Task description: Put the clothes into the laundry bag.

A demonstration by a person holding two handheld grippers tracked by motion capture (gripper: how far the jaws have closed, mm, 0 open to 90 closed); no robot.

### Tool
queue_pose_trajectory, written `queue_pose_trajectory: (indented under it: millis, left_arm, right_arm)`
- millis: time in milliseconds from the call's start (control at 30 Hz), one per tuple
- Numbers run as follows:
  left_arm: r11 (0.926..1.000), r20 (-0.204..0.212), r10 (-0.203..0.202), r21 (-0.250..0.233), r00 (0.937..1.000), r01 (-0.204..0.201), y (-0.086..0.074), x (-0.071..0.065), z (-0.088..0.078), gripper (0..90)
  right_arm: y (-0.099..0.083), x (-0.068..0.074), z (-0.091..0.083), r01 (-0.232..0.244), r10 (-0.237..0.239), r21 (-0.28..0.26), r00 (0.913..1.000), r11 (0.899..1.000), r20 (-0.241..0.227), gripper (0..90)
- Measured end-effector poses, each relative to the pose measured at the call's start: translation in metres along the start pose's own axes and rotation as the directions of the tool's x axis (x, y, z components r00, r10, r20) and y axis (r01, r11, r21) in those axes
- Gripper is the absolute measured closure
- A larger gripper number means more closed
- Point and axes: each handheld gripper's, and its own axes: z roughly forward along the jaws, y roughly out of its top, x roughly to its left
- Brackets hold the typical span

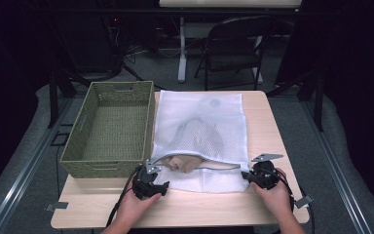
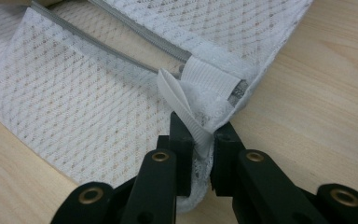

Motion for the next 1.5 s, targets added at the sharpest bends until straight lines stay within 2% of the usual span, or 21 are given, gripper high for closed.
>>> queue_pose_trajectory:
  millis: [67, 400, 700, 967, 1167, 1400, 1500]
  left_arm:
    - [1.0000, -0.002, 0.002, -0.001, 1.0000, -0.002, 0.000, 0.000, 0.000, 34.2]
    - [0.9996, 0.009, 0.016, -0.023, 0.9998, -0.016, 0.002, 0.000, 0.000, 58.2]
    - [0.9991, 0.028, 0.043, -0.009, 0.9987, -0.042, 0.008, -0.002, 0.002, 75.1]
    - [0.9978, 0.034, 0.065, -0.008, 0.9973, -0.065, 0.010, -0.002, 0.004, 84.1]
    - [0.9977, 0.037, 0.067, -0.005, 0.9971, -0.067, 0.011, -0.002, 0.004, 85.3]
    - [0.9978, 0.039, 0.065, 0.009, 0.9971, -0.066, 0.013, -0.002, 0.005, 85.9]
    - [0.9976, 0.042, 0.064, 0.026, 0.9971, -0.065, 0.016, -0.002, 0.005, 86.3]
  right_arm:
    - [0.000, 0.000, 0.000, 0.003, -0.003, 0.003, 1.0000, 1.000, -0.002, 81.5]
    - [0.000, 0.002, 0.002, 0.011, -0.011, 0.008, 0.9999, 1.000, -0.006, 81.4]
    - [0.001, 0.005, 0.005, 0.024, -0.024, 0.013, 0.9997, 1.000, 0.002, 81.8]
    - [0.001, 0.008, 0.005, 0.037, -0.038, 0.016, 0.9992, 0.999, 0.012, 82.0]
    - [0.001, 0.009, 0.004, 0.039, -0.040, 0.001, 0.9989, 0.999, 0.026, 82.3]
    - [0.002, 0.011, 0.004, 0.060, -0.060, 0.020, 0.9976, 0.998, 0.035, 82.9]
    - [0.003, 0.013, 0.003, 0.088, -0.090, 0.039, 0.9948, 0.995, 0.049, 83.8]
